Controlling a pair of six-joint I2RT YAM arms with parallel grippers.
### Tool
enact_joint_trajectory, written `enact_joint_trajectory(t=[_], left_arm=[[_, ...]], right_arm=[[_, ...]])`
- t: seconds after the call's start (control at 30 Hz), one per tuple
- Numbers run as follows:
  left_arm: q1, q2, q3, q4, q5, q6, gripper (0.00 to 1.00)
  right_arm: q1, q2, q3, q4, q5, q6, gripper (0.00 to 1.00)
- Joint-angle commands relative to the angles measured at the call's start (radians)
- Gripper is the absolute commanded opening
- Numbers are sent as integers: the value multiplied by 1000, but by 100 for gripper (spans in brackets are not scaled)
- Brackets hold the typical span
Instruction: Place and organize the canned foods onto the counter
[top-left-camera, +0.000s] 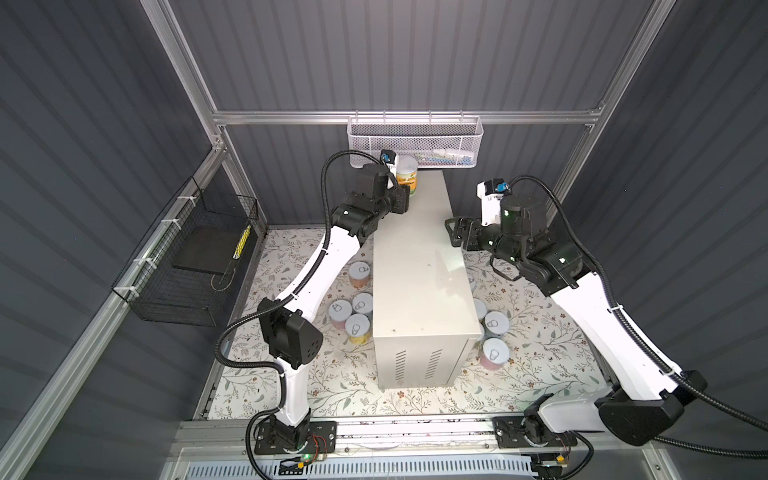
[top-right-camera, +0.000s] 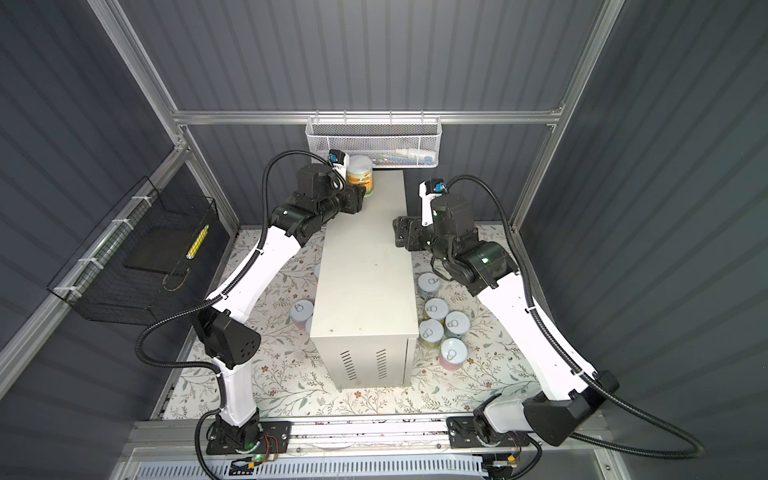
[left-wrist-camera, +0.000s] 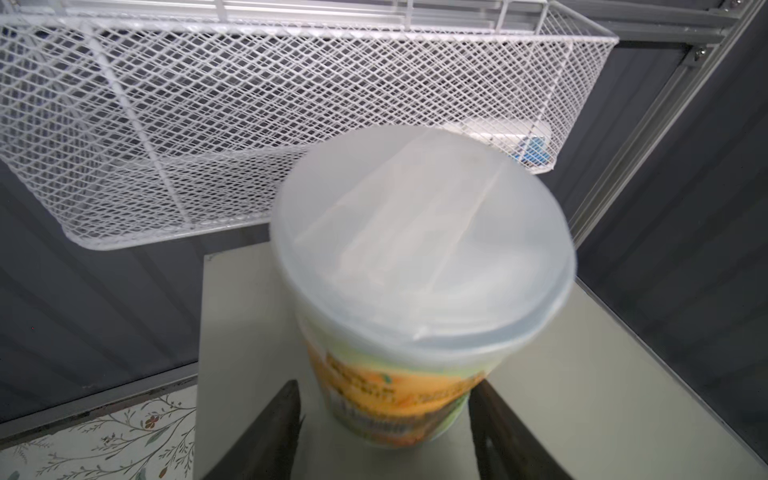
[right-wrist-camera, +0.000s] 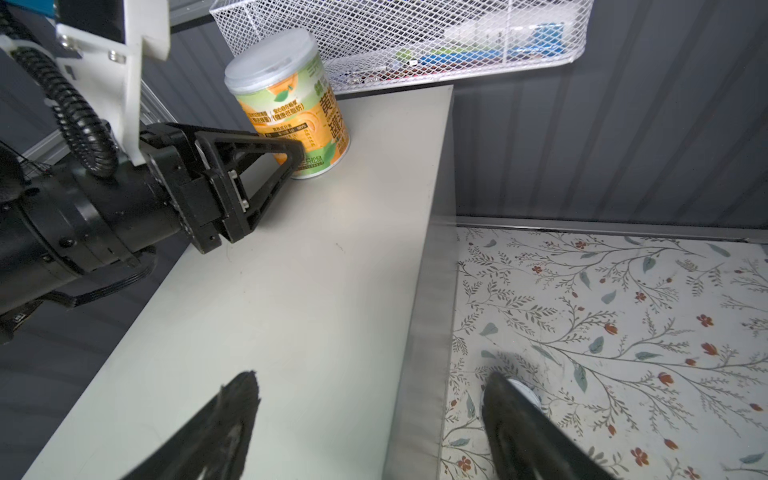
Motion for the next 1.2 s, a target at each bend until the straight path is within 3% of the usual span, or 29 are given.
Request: enact_joint_trajectory(t=[0.0, 0.5, 0.77, 0.83, 0.97, 1.17], left_arm=[[19, 30, 70, -1, -10, -29, 65], [60, 158, 225, 7, 8, -19, 68], [62, 164, 234, 16, 26, -45, 69], [62, 134, 204, 10, 31, -31, 74], [60, 25, 117, -52, 44, 1, 99], [57, -244, -130, -91, -18, 49, 100]], right_arm=[[-18, 35, 29, 22, -42, -12, 85], [-44, -51, -97, 21, -14, 11, 85], [-54, -84, -126, 11, -4, 8, 85], [-60, -102, -150, 11, 8, 7, 85], [-91, -153, -191, -10, 30, 17, 86], [-131, -249, -272, -79, 79, 41, 89]])
